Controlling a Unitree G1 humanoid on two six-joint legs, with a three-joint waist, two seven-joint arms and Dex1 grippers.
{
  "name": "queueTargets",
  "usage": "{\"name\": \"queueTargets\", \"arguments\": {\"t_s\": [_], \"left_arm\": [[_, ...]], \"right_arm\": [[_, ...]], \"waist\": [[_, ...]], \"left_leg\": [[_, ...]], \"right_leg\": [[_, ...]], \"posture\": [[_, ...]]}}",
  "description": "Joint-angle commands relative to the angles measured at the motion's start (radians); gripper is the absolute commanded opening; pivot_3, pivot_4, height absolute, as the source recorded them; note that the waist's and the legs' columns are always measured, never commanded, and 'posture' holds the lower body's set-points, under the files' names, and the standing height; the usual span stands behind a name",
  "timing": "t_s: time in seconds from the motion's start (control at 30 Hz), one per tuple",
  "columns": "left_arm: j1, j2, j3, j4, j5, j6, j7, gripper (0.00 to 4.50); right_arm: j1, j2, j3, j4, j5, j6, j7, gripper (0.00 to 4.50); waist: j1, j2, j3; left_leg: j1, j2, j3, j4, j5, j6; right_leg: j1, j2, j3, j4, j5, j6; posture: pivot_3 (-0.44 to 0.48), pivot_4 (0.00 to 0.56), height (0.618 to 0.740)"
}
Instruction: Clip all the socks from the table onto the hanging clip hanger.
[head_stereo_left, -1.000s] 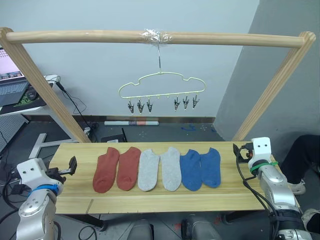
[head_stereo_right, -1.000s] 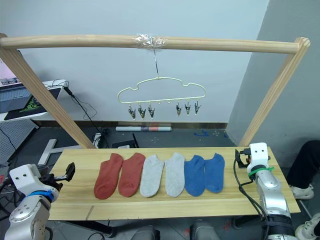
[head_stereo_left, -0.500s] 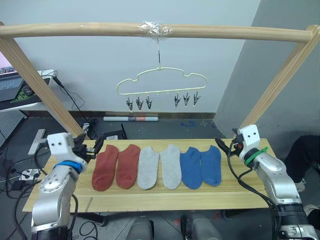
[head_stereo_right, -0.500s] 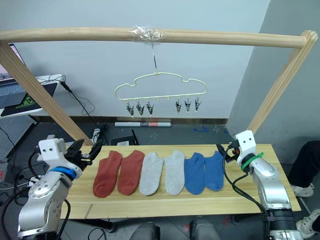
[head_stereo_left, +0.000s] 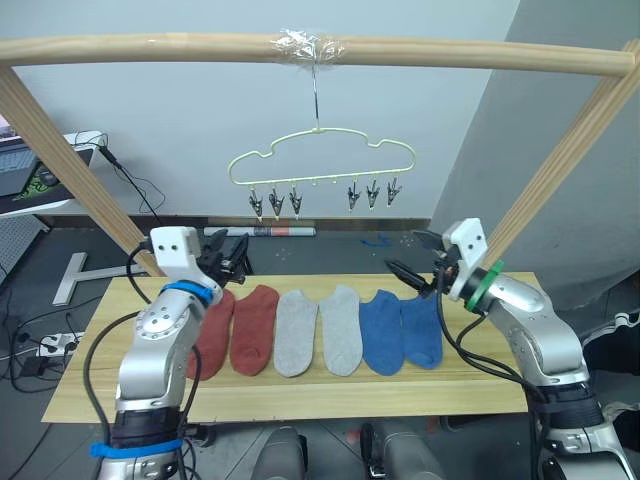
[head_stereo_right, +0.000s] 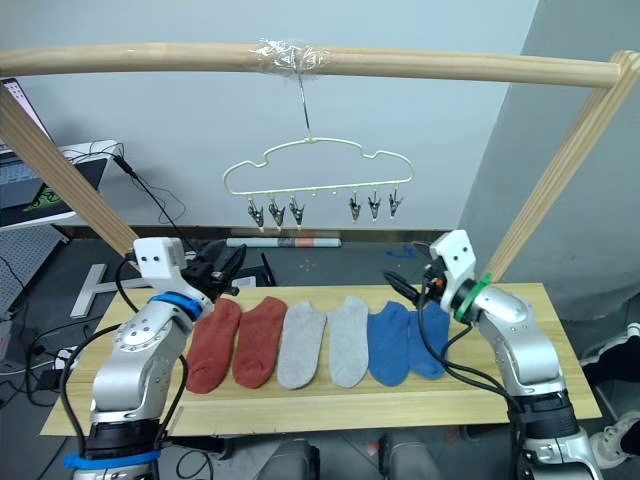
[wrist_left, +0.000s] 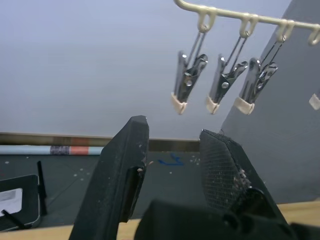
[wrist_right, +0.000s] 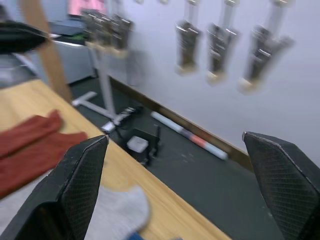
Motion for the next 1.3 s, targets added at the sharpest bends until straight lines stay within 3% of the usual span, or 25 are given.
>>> {"name": "queueTargets", "arguments": {"t_s": [0.03,0.47,1.3], "left_arm": [[-0.063,-0.025,-0.018,0.036,0.036,-0.042,0.03,1.94],[-0.233,-0.095,-0.032,0.216,0.131,-0.17,0.137,1.94],[-0.275,-0.125,-0.035,0.249,0.183,-0.255,0.199,1.94]], "right_arm": [[-0.045,0.013,0.023,-0.062,0.043,0.031,0.03,4.5],[-0.154,0.045,0.062,-0.053,0.075,0.057,0.076,4.5],[-0.258,0.067,0.045,-0.047,0.121,0.098,0.082,4.5]], "waist": [[0.0,-0.001,0.006],[-0.01,-0.002,0.018],[-0.02,-0.002,0.033]], "left_leg": [[0.0,0.0,0.0,0.0,0.0,0.0],[-0.003,0.0,-0.002,0.001,0.0,-0.001],[-0.013,-0.004,-0.014,0.002,0.0,-0.001]], "right_leg": [[0.0,0.0,0.0,0.0,0.0,0.001],[-0.001,-0.002,-0.002,-0.001,0.0,0.002],[-0.004,-0.015,-0.012,-0.001,0.0,0.004]], "posture": [[0.01,0.196,0.74],[-0.009,0.212,0.74],[0.0,0.218,0.74]]}}
